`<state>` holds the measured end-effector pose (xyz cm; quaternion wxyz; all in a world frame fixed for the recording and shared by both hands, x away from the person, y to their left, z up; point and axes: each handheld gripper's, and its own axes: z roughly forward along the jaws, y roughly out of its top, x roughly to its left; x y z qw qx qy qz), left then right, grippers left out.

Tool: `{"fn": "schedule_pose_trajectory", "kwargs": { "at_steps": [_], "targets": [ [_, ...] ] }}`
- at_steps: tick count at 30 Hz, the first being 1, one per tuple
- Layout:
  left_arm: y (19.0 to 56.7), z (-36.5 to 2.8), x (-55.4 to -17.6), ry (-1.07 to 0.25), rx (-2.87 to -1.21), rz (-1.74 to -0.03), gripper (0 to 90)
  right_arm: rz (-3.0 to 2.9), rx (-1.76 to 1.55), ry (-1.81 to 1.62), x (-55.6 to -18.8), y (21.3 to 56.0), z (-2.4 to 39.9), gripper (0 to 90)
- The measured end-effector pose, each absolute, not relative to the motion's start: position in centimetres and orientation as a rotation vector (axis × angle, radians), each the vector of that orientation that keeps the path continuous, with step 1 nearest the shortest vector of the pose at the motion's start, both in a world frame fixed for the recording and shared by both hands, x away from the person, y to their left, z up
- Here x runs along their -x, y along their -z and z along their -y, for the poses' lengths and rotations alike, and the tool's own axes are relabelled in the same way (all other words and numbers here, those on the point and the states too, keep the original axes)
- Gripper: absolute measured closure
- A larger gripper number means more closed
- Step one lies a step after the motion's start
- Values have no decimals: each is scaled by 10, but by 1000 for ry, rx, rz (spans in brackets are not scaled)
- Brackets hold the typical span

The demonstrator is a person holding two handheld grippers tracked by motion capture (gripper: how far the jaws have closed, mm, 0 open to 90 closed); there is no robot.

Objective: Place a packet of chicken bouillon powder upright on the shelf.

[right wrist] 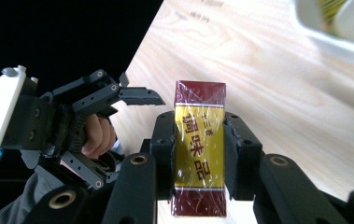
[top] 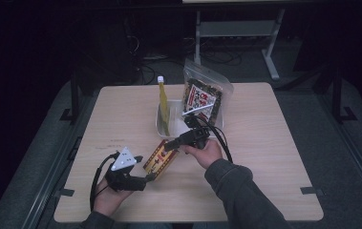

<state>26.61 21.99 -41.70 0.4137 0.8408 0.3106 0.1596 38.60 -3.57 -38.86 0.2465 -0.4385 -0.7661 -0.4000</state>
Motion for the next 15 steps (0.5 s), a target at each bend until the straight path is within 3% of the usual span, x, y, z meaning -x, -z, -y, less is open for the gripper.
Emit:
{"fn": "schedule_pose_trajectory", "kwargs": {
  "at_steps": [15],
  "targets": [
    [420, -231, -270, -382, -2094, -826, 225, 2141, 1311, 1146, -387, 353, 67, 683]
  ]
}}
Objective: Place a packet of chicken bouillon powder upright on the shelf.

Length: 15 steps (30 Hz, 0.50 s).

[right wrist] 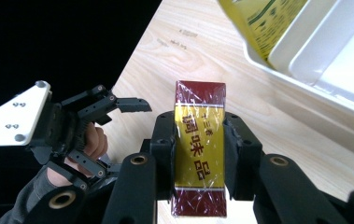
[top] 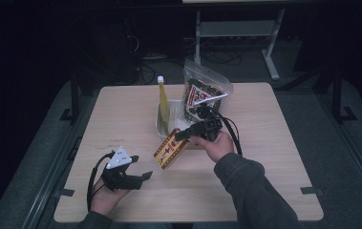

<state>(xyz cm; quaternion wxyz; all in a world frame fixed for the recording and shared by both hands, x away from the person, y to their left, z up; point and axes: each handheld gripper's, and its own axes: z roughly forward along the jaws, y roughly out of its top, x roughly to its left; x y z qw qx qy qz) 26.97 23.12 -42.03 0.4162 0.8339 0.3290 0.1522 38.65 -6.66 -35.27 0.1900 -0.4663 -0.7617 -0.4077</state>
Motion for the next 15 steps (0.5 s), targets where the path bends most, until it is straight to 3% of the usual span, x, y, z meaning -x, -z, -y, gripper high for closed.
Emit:
{"fn": "schedule_pose_trajectory", "kwargs": {
  "at_steps": [15],
  "targets": [
    [425, -241, -273, -369, -2088, -863, 218, 2165, 1380, 1193, -388, 328, 86, 682]
  ]
}}
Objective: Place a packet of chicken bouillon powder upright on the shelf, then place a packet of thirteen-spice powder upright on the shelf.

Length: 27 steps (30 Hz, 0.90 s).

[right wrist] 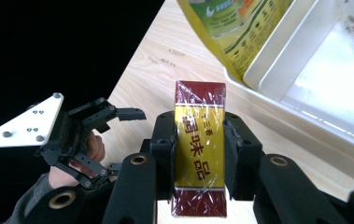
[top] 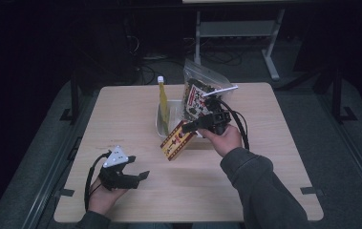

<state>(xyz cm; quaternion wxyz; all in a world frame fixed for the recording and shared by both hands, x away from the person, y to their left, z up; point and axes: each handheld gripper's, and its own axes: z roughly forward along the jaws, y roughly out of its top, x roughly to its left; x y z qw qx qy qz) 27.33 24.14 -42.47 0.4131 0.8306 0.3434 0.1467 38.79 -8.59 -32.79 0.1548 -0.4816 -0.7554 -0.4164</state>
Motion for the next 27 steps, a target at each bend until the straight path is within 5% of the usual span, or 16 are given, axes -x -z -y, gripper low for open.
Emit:
{"fn": "schedule_pose_trajectory", "kwargs": {
  "at_steps": [27],
  "targets": [
    [427, -245, -276, -358, -2092, -879, 216, 2188, 1472, 1252, -392, 301, 113, 682]
  ]
}}
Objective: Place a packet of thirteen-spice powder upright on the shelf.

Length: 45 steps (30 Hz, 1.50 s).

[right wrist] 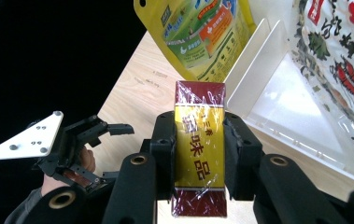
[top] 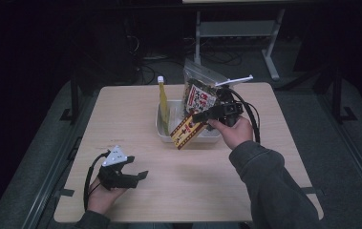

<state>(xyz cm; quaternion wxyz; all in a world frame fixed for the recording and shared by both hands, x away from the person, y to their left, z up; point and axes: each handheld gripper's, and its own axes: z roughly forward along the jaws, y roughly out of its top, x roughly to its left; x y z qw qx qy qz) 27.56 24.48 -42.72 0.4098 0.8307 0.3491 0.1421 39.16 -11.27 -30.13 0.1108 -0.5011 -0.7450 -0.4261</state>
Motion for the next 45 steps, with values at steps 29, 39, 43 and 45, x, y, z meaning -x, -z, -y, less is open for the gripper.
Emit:
{"fn": "schedule_pose_trajectory", "kwargs": {
  "at_steps": [29, 39, 43, 45],
  "targets": [
    [428, -251, -277, -355, -2080, -915, 217, 2216, 1643, 1215, -431, 287, 93, 681],
    [428, -256, -276, -362, -2073, -924, 217, 2186, 1727, 1222, -447, 292, 84, 681],
    [428, -257, -276, -361, -2068, -928, 217, 2188, 1757, 1211, -453, 295, 79, 681],
    [428, -257, -276, -361, -2067, -930, 217, 2186, 1777, 1209, -455, 295, 78, 681]
  ]
}}
